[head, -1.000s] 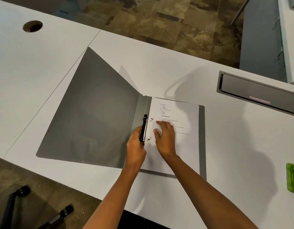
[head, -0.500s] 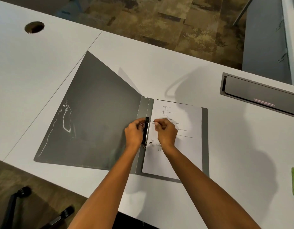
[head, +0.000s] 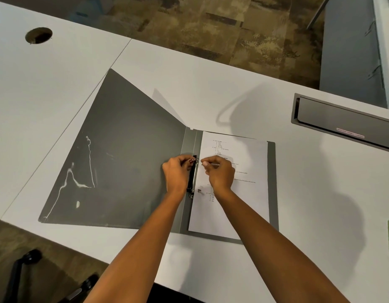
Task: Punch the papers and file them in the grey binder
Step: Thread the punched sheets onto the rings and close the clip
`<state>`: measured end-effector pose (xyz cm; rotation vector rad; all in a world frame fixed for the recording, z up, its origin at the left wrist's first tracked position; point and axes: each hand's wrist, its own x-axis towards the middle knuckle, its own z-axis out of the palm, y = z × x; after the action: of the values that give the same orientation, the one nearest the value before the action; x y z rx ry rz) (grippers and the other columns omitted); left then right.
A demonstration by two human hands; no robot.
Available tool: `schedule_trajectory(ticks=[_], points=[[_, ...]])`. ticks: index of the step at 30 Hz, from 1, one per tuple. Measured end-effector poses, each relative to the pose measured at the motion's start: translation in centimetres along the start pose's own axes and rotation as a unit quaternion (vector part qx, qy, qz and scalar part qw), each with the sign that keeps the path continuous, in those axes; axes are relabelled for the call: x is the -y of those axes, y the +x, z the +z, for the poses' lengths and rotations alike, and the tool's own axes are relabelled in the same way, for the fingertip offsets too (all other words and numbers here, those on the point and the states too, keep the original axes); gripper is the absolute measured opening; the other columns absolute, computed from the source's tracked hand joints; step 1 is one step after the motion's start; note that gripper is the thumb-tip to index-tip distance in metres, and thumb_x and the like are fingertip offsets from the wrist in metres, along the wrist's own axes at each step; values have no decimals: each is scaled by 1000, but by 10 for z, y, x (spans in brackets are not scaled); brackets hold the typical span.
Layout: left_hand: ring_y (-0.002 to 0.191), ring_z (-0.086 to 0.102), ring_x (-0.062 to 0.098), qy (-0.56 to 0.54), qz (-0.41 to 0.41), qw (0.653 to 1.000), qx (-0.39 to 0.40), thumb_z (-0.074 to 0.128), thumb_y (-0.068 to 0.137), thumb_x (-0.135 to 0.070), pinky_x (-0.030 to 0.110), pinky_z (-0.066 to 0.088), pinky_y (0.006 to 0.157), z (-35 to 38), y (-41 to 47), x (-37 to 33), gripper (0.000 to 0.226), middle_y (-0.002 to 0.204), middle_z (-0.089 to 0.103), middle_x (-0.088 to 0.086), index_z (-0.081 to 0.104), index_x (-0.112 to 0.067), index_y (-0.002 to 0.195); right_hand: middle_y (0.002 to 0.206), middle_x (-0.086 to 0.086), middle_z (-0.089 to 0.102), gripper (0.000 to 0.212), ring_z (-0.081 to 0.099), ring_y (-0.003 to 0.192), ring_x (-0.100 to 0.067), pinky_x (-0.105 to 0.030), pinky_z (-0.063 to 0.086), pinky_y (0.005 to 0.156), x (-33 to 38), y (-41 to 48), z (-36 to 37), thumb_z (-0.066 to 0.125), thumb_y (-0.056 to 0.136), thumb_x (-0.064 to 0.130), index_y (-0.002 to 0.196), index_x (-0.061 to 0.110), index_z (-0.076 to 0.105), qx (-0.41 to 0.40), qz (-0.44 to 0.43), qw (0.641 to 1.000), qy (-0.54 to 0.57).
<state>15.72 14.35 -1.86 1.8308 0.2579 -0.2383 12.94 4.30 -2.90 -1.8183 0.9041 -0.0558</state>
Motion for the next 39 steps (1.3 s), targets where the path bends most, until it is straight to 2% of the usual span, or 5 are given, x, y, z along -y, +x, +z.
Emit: schedule_trajectory(ticks=[4,9,20,36,39], points=[[58,62,-4,5,-8,1000,-2,52,85,12,7,49,58,2,4,0,28,70,66,-3,73,-6,79,79,11,69,7,67,71,-9,-33,57,72,4,0,-2,69,84,20,80,25,72,2,15,1000,-14],[70,68,13,77,20,997,-6,55,84,11,21,57,68,1,12,7,28,73,70,0,74,-9,79,75,14,65,11,63,67,-6,-27,52,66,7,0,-2,66,86,20,79,27,70,8,12,999,-29],[69,68,15,74,23,997,9,54,84,12,23,57,65,3,21,12,36,71,69,2,70,-17,70,83,9,73,10,65,70,-8,-23,47,60,6,3,3,64,88,20,86,22,74,-3,14,999,-48],[69,68,15,102,39,994,10,58,83,10,31,60,67,3,20,14,33,71,69,-1,70,-19,71,90,3,73,10,67,81,-14,-30,57,69,2,6,6,65,87,23,91,19,73,-7,-18,996,-89],[68,67,16,118,52,992,15,58,82,9,33,60,65,4,19,12,31,70,69,0,71,-17,72,90,5,72,9,66,80,-13,-20,47,57,7,5,6,65,87,23,90,19,72,-4,-40,992,-116]])
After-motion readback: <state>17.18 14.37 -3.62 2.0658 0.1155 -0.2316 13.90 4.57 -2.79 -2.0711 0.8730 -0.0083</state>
